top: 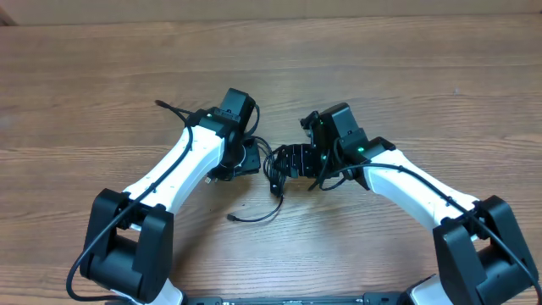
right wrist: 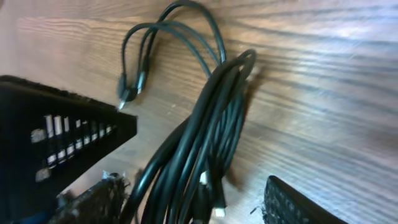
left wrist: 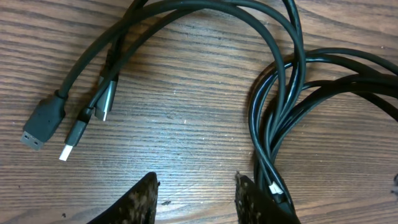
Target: Untangle cables
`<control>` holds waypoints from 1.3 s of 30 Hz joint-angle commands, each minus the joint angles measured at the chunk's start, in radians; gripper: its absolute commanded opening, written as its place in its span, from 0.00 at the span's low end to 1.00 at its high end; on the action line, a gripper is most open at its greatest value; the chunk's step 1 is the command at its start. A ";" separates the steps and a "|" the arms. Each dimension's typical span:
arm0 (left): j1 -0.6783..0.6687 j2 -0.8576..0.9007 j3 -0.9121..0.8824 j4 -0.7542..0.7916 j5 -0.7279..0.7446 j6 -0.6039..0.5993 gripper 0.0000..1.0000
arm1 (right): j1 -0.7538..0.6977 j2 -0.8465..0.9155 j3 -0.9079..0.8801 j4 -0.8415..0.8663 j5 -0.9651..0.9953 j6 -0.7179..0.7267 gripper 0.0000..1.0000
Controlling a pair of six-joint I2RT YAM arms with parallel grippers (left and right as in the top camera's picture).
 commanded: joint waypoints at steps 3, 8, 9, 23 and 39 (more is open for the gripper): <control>-0.005 0.009 -0.010 0.007 0.011 -0.005 0.45 | 0.016 -0.012 0.003 0.007 0.090 0.018 0.43; -0.005 0.009 -0.010 0.037 0.075 -0.005 0.45 | 0.016 -0.012 0.003 0.007 0.085 0.072 0.10; -0.005 0.009 -0.010 0.048 0.106 -0.006 0.45 | 0.016 -0.012 0.003 0.010 0.078 0.078 0.06; -0.005 0.010 -0.033 0.052 0.134 -0.108 0.45 | 0.016 -0.012 0.003 0.084 -0.010 0.143 0.04; 0.086 0.010 -0.166 0.285 0.343 -0.094 0.41 | -0.016 -0.012 0.003 0.144 -0.145 0.275 0.04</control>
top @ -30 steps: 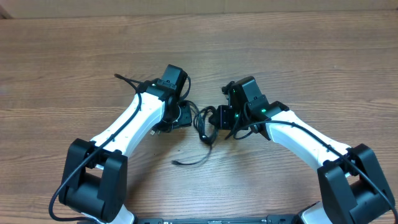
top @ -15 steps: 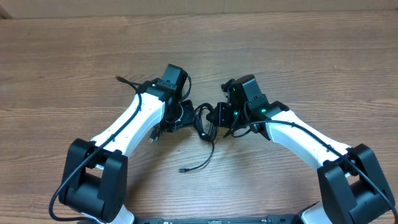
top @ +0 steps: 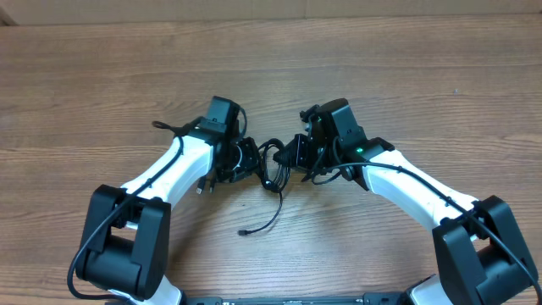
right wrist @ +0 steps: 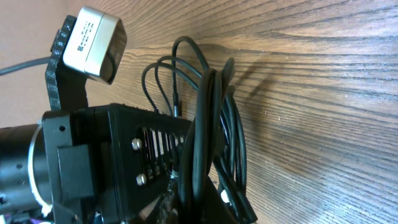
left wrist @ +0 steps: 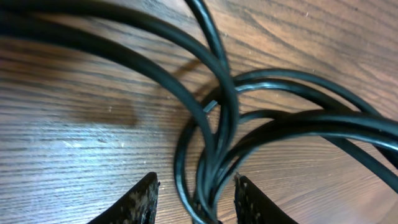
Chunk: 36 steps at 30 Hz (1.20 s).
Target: Untangle cables
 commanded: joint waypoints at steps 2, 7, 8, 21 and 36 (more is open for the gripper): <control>0.004 0.009 -0.010 0.001 0.046 0.027 0.40 | -0.013 -0.012 0.003 0.015 -0.042 0.026 0.04; 0.005 0.009 -0.010 0.006 0.047 0.027 0.36 | -0.013 -0.012 0.003 0.014 -0.042 0.025 0.04; 0.005 0.009 -0.010 0.006 0.047 0.027 0.37 | -0.013 -0.012 0.003 0.014 -0.042 0.026 0.04; 0.003 0.009 -0.013 -0.014 0.106 0.024 0.32 | -0.013 -0.012 0.003 0.018 -0.042 0.026 0.04; 0.016 0.008 -0.076 0.089 0.158 0.024 0.04 | -0.013 -0.012 0.003 0.021 -0.041 0.020 0.04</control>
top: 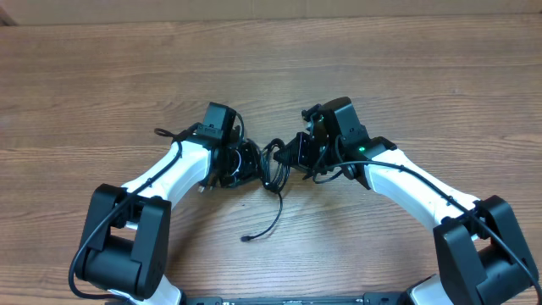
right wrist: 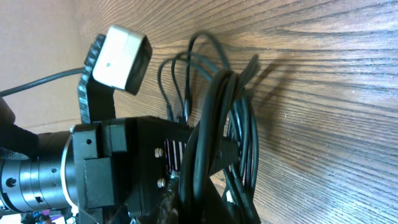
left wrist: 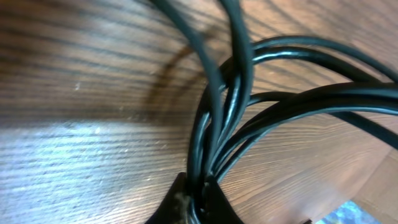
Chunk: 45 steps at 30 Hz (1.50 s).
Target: Untangle cables
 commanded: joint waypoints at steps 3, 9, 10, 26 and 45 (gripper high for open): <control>0.027 0.002 -0.014 0.037 0.099 0.055 0.04 | -0.003 -0.012 0.003 0.006 -0.011 -0.009 0.04; 0.082 -0.012 -0.008 0.044 0.212 0.128 0.04 | -0.003 -0.012 0.003 -0.035 -0.011 -0.120 0.04; 0.095 -0.012 -0.008 0.045 0.240 0.137 0.04 | -0.003 -0.012 0.003 -0.044 -0.011 -0.143 0.04; 0.333 -0.012 -0.007 0.198 0.823 0.185 0.04 | -0.003 -0.012 0.003 -0.216 0.152 -0.451 0.04; 0.331 -0.012 -0.008 -0.162 0.187 0.373 0.19 | -0.003 -0.012 0.003 -0.195 0.522 -0.637 0.04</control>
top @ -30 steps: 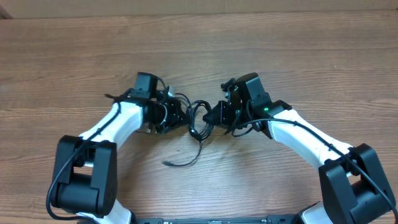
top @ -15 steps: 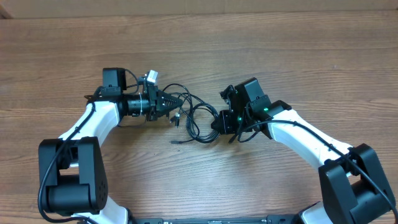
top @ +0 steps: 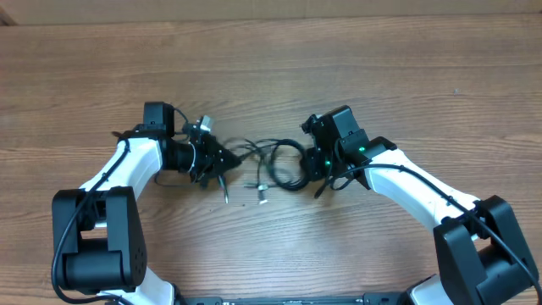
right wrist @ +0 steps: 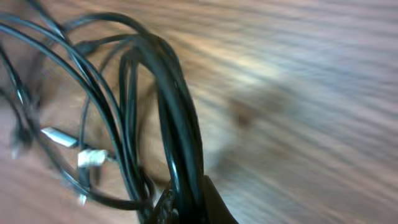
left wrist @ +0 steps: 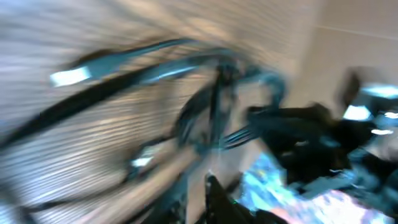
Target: Untangle cables
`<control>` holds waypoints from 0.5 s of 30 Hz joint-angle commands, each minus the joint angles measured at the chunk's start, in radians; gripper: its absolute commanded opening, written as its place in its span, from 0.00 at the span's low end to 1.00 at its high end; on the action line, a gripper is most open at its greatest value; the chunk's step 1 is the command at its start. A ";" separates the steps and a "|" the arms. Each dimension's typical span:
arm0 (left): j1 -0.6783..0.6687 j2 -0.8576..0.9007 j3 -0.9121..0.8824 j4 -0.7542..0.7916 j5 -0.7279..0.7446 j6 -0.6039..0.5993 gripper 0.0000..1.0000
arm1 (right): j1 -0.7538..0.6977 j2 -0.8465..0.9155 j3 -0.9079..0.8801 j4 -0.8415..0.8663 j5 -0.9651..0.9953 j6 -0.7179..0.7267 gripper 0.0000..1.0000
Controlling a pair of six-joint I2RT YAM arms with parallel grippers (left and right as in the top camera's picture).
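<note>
Black cables (top: 284,165) lie on the wooden table as a loose tangle of loops, with strands stretched leftwards. My left gripper (top: 213,158) is shut on some of those strands at the left end. The left wrist view is badly blurred, but my left gripper (left wrist: 198,200) shows closed on dark cable strands (left wrist: 205,106). My right gripper (top: 312,166) is shut on the looped bundle (right wrist: 177,124) at its right side, the fingers (right wrist: 186,202) pinching several strands. Silver plug ends (top: 262,193) lie loose in front of the tangle, and one plug (right wrist: 59,135) shows in the right wrist view.
The brown wooden table (top: 381,76) stretches all round the arms. Its far edge (top: 271,19) meets a pale wall at the top of the overhead view. Both white arms reach in from the near edge.
My left gripper, still shut on its strands, now sits well to the left of where it was. The tight bundle has been drawn out into spread loops and strands. My right gripper stayed about where it was.
At first both grippers stood open at the bunched cables in the middle of the table. Then the right gripper was shut on the bundle with the left open round some strands. Later the left was shut too. Now the grippers are apart and the tangle is spread.
</note>
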 commanded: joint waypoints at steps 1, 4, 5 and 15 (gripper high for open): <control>0.000 -0.012 0.000 -0.062 -0.266 0.045 0.26 | -0.003 -0.012 0.003 0.019 0.124 -0.036 0.04; 0.000 -0.012 0.000 -0.094 -0.282 0.061 0.37 | -0.003 -0.012 0.003 0.029 0.020 -0.036 0.04; 0.000 -0.012 0.001 -0.100 -0.276 0.060 0.41 | -0.002 -0.012 0.003 0.033 -0.017 -0.036 0.04; -0.052 -0.012 0.001 -0.033 0.016 -0.018 0.48 | -0.003 -0.012 0.003 0.045 -0.155 -0.025 0.04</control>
